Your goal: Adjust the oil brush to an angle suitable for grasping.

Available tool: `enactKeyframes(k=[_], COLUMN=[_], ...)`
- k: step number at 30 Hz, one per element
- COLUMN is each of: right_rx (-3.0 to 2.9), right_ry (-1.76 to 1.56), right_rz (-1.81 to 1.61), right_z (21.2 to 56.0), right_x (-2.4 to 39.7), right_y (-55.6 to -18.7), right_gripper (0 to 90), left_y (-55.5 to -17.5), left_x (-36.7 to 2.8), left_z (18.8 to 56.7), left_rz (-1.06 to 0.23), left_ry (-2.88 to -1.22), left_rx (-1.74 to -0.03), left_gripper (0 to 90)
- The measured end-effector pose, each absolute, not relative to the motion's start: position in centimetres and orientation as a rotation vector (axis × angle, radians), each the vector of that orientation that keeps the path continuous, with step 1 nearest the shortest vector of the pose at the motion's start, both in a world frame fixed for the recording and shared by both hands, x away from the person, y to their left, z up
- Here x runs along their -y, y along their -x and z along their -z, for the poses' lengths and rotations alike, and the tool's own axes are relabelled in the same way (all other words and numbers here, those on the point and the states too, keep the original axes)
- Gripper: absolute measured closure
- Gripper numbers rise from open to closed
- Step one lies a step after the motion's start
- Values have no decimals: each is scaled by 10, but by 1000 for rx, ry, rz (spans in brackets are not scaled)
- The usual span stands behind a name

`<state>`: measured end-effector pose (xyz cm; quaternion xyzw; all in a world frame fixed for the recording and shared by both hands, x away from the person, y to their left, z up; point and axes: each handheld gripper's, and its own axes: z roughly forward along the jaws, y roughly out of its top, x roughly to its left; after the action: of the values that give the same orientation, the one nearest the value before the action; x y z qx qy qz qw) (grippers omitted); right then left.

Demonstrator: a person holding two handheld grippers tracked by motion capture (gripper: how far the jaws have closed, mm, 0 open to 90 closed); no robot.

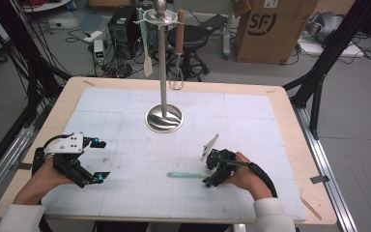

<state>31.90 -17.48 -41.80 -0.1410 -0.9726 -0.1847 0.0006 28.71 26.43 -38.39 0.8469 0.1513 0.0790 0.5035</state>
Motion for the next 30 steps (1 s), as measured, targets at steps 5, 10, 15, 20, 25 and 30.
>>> enactKeyframes(k=[5,10,15,20,25,30], right_rx=[3058,3063,3069,3065,3086,3094], right_ry=[440,430,423,452,415,390], right_rz=[542,517,485,473,398,336], right_z=[416,415,414,414,412,412], right_x=[175,175,175,174,168,162], right_y=[-319,-319,-320,-320,-320,-321], right_gripper=[480,564,643,698,750,762], left_y=[-287,-287,-287,-287,-287,-287], left_x=[-264,-265,-265,-265,-265,-265], left_z=[384,383,383,383,383,383], left_rz=[-191,-192,-193,-192,-196,-196], left_ry=[-2045,-2040,-2040,-2037,-2040,-2039], left_rx=[-364,-365,-364,-366,-367,-368], left_gripper=[17,17,17,17,17,17])
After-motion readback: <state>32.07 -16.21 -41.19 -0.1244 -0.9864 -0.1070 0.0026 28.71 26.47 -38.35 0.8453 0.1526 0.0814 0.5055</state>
